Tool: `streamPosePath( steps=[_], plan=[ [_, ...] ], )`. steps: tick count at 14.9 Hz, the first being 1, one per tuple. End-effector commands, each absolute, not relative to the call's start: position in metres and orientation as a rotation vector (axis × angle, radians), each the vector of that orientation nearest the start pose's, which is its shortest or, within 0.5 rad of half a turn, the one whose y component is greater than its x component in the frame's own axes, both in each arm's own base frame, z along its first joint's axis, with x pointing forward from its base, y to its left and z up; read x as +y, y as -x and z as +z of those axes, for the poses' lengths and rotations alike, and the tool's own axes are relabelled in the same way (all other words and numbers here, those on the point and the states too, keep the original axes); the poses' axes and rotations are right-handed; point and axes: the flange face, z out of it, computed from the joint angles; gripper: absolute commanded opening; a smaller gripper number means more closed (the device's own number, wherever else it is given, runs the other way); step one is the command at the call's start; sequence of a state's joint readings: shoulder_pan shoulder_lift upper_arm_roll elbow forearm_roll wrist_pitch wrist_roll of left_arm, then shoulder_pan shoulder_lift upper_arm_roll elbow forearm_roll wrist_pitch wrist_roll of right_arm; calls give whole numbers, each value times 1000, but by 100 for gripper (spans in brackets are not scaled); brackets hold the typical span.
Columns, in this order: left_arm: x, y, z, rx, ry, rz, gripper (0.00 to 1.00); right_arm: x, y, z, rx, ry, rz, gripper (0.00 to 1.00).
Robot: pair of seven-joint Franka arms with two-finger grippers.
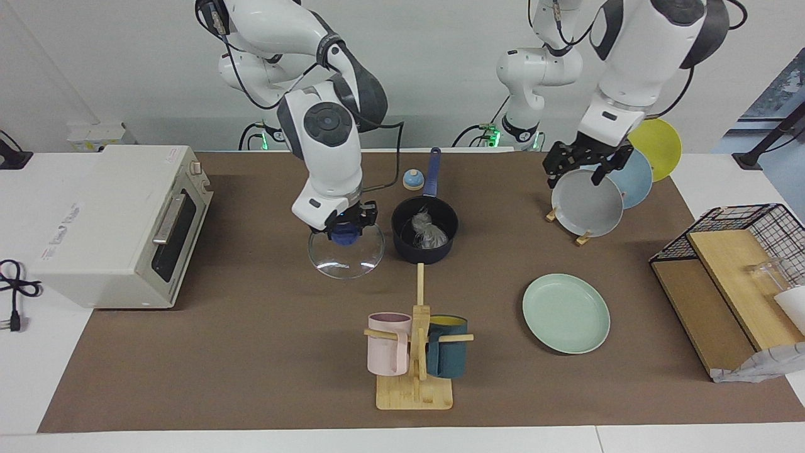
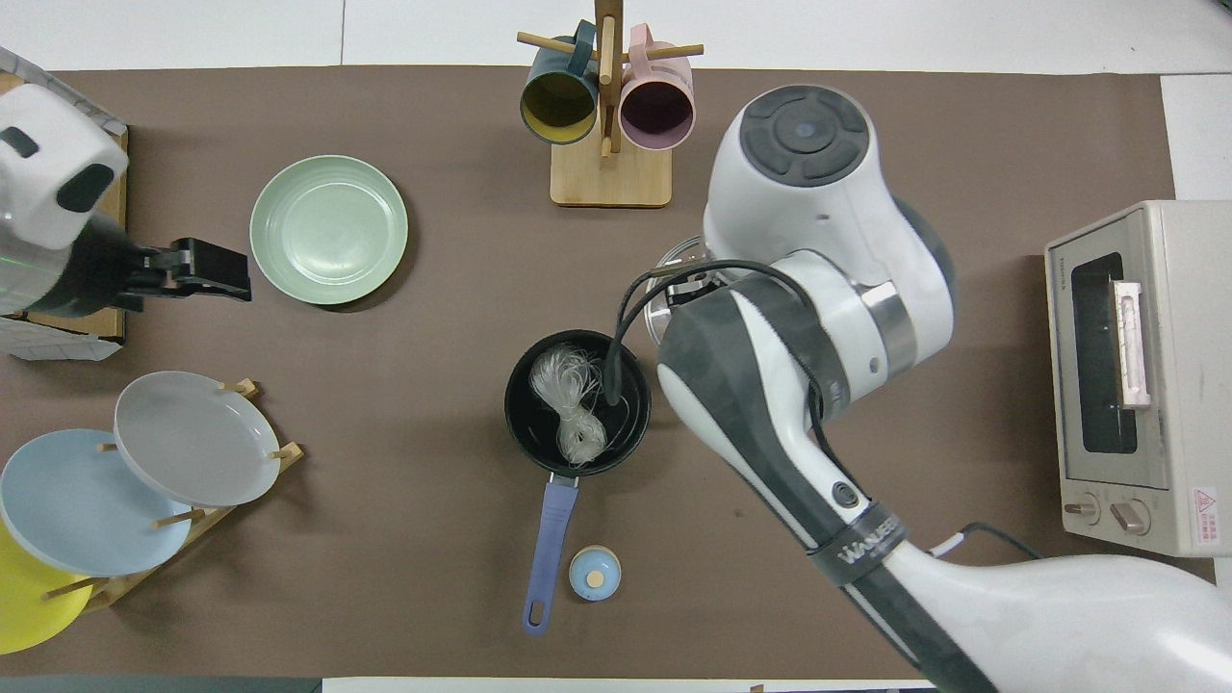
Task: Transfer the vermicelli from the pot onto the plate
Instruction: 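Lift the lid off with the right gripper while the left gripper reaches the pot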
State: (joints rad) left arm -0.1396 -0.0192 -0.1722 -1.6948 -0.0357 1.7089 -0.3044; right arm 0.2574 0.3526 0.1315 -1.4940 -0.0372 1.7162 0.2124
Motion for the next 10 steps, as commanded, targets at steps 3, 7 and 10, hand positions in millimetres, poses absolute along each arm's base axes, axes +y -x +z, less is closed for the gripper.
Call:
streamPosePath(
  steps=[3, 7, 10],
  plan=[
    [-298, -511, 511, -23, 3223, 56, 100, 150, -617, 449, -333, 3148, 223, 55],
    [-365, -487, 431, -55, 3221, 90, 100, 110, -607, 418, -298, 3156, 183, 56],
    [-371, -475, 392, -57, 3208, 116, 100, 85, -590, 387, -312, 3153, 120, 56]
  ],
)
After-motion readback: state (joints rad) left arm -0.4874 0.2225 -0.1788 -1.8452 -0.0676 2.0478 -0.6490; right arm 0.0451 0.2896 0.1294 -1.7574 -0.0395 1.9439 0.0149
